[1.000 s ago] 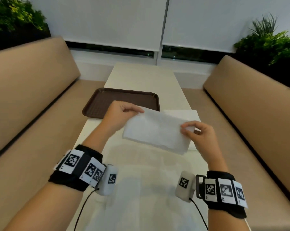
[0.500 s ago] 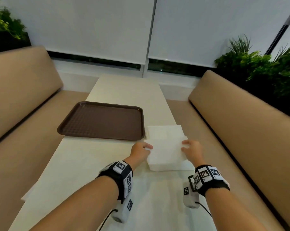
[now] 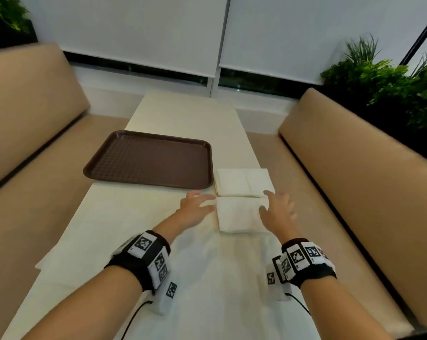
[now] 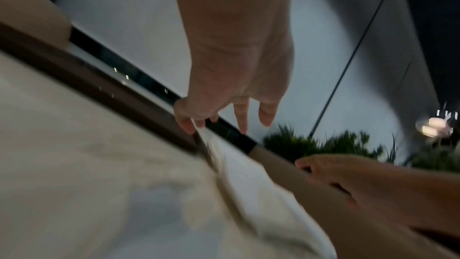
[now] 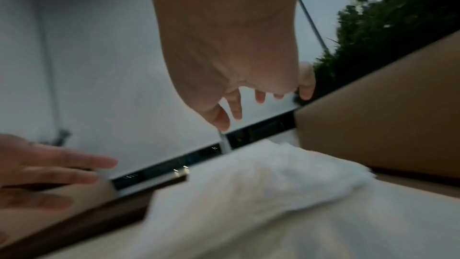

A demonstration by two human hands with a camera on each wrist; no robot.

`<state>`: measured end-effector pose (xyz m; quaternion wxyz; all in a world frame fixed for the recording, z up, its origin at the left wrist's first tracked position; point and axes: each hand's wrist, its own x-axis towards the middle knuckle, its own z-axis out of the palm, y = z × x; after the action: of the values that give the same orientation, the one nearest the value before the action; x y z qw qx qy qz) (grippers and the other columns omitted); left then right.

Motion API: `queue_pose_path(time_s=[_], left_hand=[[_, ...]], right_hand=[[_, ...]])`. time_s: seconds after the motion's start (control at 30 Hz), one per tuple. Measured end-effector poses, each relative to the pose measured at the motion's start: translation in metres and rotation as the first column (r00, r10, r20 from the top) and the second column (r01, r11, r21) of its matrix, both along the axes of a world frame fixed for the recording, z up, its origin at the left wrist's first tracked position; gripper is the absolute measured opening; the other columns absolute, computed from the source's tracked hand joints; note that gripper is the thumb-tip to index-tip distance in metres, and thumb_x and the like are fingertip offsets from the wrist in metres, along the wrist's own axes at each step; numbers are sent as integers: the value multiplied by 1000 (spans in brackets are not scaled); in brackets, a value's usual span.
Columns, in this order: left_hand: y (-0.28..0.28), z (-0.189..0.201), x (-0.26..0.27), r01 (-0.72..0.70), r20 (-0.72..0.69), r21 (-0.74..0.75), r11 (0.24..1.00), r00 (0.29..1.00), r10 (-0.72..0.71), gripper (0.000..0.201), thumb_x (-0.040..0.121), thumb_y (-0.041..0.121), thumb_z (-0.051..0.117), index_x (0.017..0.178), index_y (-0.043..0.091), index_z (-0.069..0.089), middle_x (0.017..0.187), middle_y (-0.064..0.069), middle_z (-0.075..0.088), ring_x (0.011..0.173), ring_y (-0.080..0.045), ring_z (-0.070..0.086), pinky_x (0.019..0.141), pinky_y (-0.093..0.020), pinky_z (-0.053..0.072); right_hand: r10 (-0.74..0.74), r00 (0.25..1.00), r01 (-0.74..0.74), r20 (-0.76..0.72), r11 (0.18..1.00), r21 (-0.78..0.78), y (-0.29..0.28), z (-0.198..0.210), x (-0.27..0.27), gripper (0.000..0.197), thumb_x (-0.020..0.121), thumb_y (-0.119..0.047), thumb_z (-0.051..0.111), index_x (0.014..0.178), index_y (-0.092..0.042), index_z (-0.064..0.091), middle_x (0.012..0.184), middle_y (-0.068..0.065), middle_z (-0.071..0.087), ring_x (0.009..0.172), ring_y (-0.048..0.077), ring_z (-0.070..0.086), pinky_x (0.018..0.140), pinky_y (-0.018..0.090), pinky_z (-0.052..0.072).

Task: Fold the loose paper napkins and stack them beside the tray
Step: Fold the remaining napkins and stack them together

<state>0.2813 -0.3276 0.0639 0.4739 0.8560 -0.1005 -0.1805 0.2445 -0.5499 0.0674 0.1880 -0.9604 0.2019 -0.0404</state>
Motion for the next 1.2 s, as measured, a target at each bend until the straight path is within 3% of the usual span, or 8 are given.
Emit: queue_pose_path(time_s=[0.17, 0.3, 0.43, 0.63, 0.87, 0.93, 1.07, 1.2], left_hand=[[116, 29, -59, -58, 52, -169, 984, 996, 67, 18, 97, 24, 52, 105, 33, 64, 114, 15, 61, 102, -5, 57, 76, -11, 42], [191, 18, -122, -193, -6, -197, 961, 981, 196, 23, 77, 51, 63, 97, 43, 69, 104, 18, 67, 95, -9, 62, 84, -28, 44], [236, 0, -174, -330, -65, -230, 915, 944, 324, 37, 59, 61, 59, 93, 48, 69, 101, 19, 68, 94, -10, 64, 86, -33, 43], [262, -25, -213, -424, -90, -230, 876, 906, 415, 27, 91, 21, 59, 93, 46, 69, 99, 15, 69, 90, -7, 64, 96, -41, 41], [270, -22, -221, -429, -78, -257, 866, 903, 423, 16, 83, 34, 66, 95, 45, 69, 102, 15, 69, 92, -6, 63, 92, -35, 41], [270, -17, -216, -409, -60, -269, 872, 911, 409, 32, 66, 54, 65, 97, 45, 69, 103, 16, 68, 97, -6, 62, 92, -33, 41], [242, 2, -196, -361, 2, -352, 864, 922, 386, 33, 77, 44, 70, 109, 40, 63, 111, 13, 66, 111, -5, 57, 88, -18, 44], [201, 14, -154, -188, 56, -421, 887, 971, 233, 101, 43, 70, 80, 131, 50, 36, 132, 17, 55, 124, 4, 48, 101, -21, 38]], right_hand=[[481, 870, -460, -110, 871, 174, 76, 0, -29, 41, 90, -37, 61, 128, -24, 54, 130, -1, 51, 126, 21, 41, 105, 40, 36], [604, 716, -588, -351, 792, 163, 125, -19, -43, 68, 76, -53, 71, 133, -24, 48, 130, -2, 50, 122, 19, 42, 105, 38, 35], [591, 695, -640, -410, 768, 23, 150, -33, -50, 72, 68, -53, 77, 125, -21, 47, 121, 0, 53, 114, 21, 43, 97, 38, 33], [594, 652, -672, -471, 740, 3, 160, -34, -50, 63, 75, -45, 75, 126, -18, 51, 123, 3, 52, 116, 24, 42, 95, 39, 28], [665, 697, -663, -268, 740, 110, 154, -18, -49, 32, 83, -30, 72, 111, -17, 66, 112, 1, 66, 110, 20, 57, 96, 40, 43], [682, 697, -673, -222, 729, 128, 153, -5, -53, 32, 83, -27, 72, 112, -15, 67, 114, 1, 67, 109, 18, 59, 95, 37, 44], [763, 639, -740, -96, 644, 193, 151, 38, -60, 24, 83, -25, 72, 104, -14, 72, 105, 0, 71, 96, 13, 62, 80, 21, 43], [814, 581, -794, 8, 566, 221, 156, 96, -70, 8, 81, -24, 74, 88, -22, 74, 89, -13, 71, 87, 1, 63, 81, 15, 46]])
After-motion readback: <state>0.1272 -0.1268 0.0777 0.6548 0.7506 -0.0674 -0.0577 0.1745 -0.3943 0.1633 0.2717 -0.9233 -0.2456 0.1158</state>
